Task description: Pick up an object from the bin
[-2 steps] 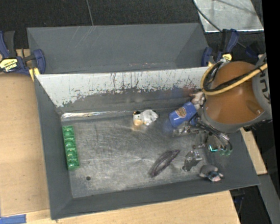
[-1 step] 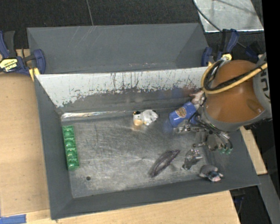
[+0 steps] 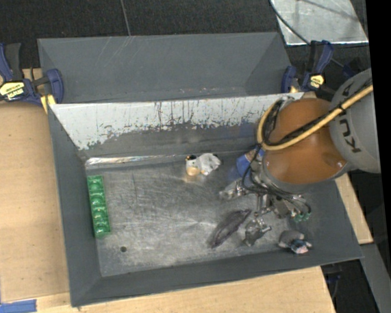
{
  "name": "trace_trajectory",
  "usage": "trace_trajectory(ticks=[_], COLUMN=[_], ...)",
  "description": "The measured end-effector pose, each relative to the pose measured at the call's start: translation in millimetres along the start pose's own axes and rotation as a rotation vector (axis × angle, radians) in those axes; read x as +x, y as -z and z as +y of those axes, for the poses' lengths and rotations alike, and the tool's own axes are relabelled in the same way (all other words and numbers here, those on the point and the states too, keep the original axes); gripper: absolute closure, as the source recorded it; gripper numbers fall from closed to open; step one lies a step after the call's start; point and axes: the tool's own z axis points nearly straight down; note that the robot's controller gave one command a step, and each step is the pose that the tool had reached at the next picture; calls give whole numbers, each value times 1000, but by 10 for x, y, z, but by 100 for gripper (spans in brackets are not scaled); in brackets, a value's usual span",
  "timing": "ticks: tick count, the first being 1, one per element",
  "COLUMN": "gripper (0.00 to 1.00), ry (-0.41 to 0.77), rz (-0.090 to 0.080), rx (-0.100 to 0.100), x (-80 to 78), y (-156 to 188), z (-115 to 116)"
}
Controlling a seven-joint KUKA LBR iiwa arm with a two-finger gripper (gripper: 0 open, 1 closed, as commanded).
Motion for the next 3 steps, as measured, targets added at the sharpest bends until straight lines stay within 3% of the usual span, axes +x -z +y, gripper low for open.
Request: trace_trajectory(ticks=[1, 2, 3], gripper=[0, 0, 0], ry=[126, 287, 405], rz=[4, 1, -2], rx=[-4, -3, -3], x=[59, -14, 6], y=[30, 27, -296], z=[284, 425, 354])
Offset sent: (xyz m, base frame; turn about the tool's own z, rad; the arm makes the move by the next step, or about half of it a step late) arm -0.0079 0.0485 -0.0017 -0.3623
